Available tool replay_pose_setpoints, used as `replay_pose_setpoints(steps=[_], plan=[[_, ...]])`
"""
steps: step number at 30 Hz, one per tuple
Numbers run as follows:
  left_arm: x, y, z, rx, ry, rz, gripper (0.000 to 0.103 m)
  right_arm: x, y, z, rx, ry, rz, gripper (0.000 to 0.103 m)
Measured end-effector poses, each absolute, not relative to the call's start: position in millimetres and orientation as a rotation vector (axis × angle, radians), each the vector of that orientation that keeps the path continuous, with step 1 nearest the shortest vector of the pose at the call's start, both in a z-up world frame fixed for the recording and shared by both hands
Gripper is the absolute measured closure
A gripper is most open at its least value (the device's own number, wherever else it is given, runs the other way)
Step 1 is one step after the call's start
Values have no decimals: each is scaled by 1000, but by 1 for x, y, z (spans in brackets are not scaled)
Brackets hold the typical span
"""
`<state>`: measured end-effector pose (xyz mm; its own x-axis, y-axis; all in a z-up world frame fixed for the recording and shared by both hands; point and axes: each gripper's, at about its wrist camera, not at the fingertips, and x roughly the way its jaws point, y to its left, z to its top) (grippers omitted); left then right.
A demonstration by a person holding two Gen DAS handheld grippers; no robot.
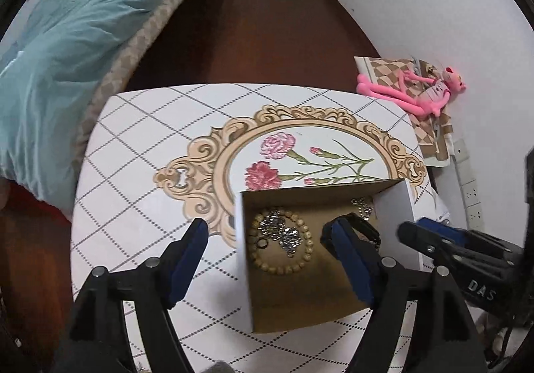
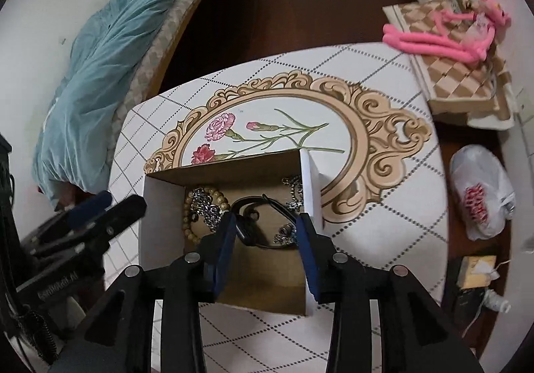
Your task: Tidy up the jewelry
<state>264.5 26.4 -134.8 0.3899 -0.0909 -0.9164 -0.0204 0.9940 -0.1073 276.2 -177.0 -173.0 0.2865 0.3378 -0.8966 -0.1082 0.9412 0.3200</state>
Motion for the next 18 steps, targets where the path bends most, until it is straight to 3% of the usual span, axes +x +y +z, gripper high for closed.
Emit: replay_pose_setpoints(steps=[1, 2, 3, 8, 18], plan=[[261, 28, -133, -96, 1165, -29, 19, 274, -176, -169, 189, 1234, 288, 42], [260, 29, -133, -89, 1163, -22, 4, 269, -176, -164, 160, 1217, 274, 36], [254, 31, -132, -80, 1154, -8, 0, 264, -176, -160, 134, 1203, 254, 29], [226, 34, -132, -49, 1121, 56, 0, 238, -173, -150, -32, 1158, 122, 5], [176, 30, -118, -43, 1096, 92, 0, 186, -181, -135, -84, 1113, 44, 5]])
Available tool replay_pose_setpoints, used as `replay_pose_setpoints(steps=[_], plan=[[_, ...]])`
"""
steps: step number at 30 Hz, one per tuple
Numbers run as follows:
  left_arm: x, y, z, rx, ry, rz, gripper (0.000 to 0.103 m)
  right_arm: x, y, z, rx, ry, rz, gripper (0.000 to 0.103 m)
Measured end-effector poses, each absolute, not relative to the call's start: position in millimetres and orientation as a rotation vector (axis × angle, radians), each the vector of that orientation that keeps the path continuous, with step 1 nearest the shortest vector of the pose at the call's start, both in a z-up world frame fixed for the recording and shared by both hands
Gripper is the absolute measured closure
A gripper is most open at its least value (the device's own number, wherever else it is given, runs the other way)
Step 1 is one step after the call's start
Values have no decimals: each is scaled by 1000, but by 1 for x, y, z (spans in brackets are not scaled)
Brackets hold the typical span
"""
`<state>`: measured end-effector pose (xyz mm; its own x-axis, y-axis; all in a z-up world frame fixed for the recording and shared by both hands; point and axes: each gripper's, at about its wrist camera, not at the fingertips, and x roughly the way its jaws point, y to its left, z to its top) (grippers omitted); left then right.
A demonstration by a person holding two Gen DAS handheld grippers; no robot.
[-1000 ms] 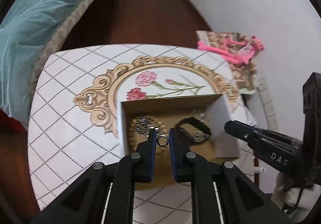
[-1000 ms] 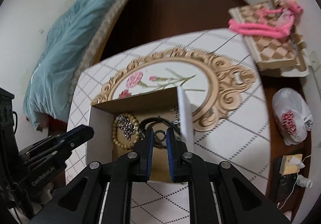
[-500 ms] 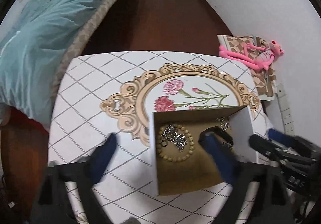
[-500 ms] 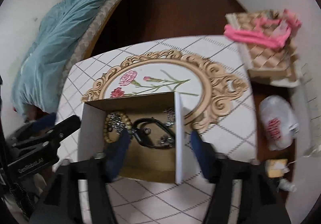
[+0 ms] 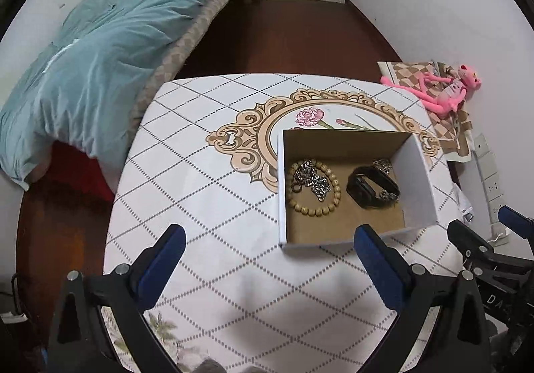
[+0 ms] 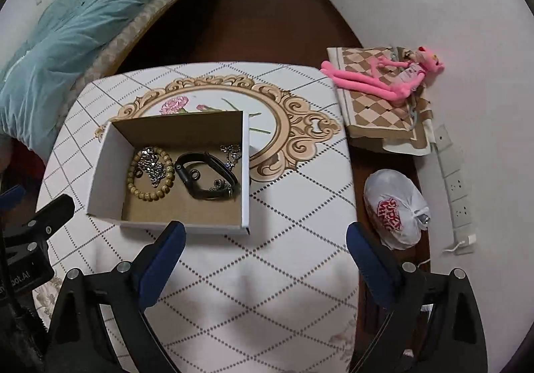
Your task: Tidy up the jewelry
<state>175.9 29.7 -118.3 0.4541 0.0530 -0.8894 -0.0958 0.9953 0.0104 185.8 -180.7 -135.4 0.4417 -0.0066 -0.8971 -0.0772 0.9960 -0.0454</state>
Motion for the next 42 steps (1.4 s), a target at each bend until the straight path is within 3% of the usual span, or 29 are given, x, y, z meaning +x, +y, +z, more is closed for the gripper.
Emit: replay_pose_setpoints(steps=[23, 31, 42], plan=[[19, 11, 66, -28, 761, 75, 0, 6, -192, 64, -59, 737, 9, 0], [-8, 11, 80, -38, 748, 76, 0, -26, -194, 90, -69, 688, -11, 0], [12, 8, 68, -45, 793, 95, 0, -9, -201, 80, -51, 740, -15, 0]])
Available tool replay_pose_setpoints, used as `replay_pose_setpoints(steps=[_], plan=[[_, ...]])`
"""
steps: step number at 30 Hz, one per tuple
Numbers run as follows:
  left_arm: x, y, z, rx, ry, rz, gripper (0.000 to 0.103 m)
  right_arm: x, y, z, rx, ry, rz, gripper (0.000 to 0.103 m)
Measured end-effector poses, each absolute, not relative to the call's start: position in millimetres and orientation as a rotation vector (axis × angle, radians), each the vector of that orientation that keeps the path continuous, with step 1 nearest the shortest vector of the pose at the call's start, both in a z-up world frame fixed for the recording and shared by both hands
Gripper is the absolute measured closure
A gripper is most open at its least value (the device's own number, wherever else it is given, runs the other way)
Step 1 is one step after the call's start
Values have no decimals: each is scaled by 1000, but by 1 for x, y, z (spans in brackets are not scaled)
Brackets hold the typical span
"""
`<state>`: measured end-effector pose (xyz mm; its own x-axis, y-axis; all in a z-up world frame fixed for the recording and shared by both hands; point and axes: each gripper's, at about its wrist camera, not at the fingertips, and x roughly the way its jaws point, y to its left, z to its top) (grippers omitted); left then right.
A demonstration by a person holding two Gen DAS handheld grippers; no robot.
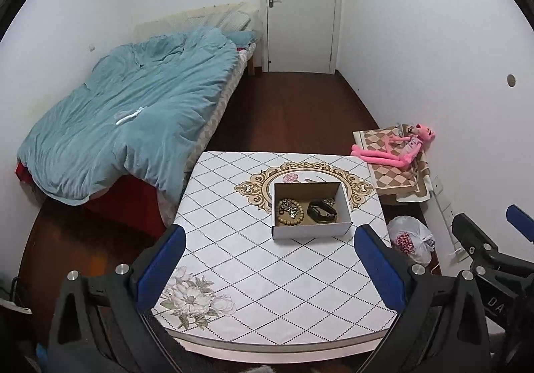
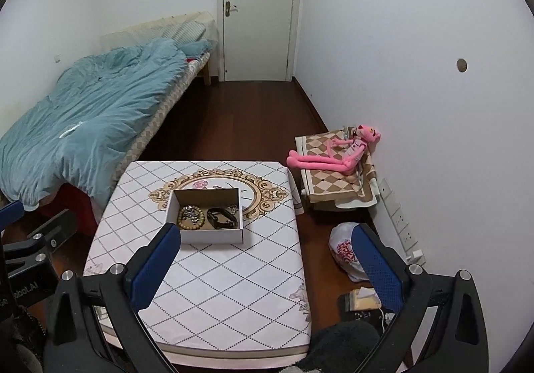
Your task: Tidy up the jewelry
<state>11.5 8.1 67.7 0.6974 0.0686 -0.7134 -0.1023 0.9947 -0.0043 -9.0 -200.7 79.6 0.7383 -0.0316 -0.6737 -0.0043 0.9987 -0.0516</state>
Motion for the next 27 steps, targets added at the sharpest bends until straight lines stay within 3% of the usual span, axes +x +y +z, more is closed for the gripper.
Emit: replay_pose_setpoints(steps=[14, 27], plan=[[77, 14, 42, -31, 882, 131, 0, 71, -190, 49, -65, 816, -21, 0], [90, 15, 28, -32, 925, 129, 0, 92, -184, 34, -75, 866, -14, 0]])
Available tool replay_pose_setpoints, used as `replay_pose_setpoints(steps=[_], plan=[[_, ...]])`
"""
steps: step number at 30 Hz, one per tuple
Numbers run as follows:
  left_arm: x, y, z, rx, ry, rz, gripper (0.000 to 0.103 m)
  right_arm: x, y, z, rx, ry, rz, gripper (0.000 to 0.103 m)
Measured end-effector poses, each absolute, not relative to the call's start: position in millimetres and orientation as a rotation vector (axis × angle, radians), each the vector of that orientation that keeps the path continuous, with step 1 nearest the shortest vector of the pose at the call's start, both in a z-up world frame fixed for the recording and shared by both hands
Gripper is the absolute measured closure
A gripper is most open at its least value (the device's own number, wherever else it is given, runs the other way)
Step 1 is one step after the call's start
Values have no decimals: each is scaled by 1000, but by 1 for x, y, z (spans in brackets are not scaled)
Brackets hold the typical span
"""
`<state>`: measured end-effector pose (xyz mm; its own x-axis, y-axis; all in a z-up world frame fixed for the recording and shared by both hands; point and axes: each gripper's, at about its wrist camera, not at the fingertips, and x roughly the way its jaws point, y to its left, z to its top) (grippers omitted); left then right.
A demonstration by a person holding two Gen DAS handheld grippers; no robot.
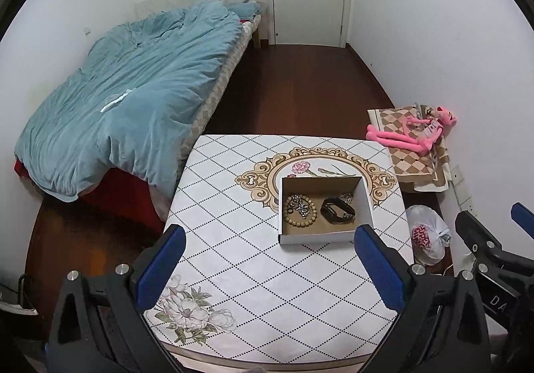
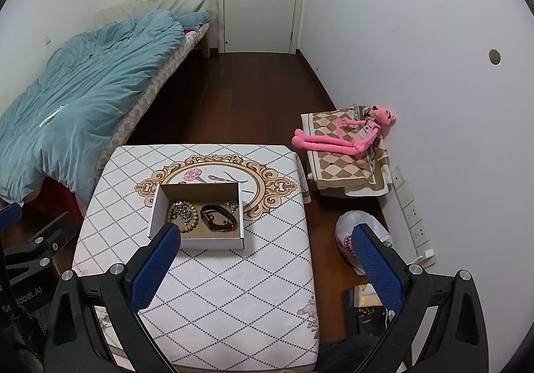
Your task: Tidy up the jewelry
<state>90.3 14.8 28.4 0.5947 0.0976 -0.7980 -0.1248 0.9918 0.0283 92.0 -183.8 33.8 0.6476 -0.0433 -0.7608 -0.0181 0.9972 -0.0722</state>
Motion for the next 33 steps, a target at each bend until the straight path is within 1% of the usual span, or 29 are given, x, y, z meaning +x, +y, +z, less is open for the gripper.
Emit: replay_pose_setpoints(steps=[33], plan=[[89, 22, 19, -26, 932, 138, 0, 91, -178, 23, -77, 887, -1, 0]])
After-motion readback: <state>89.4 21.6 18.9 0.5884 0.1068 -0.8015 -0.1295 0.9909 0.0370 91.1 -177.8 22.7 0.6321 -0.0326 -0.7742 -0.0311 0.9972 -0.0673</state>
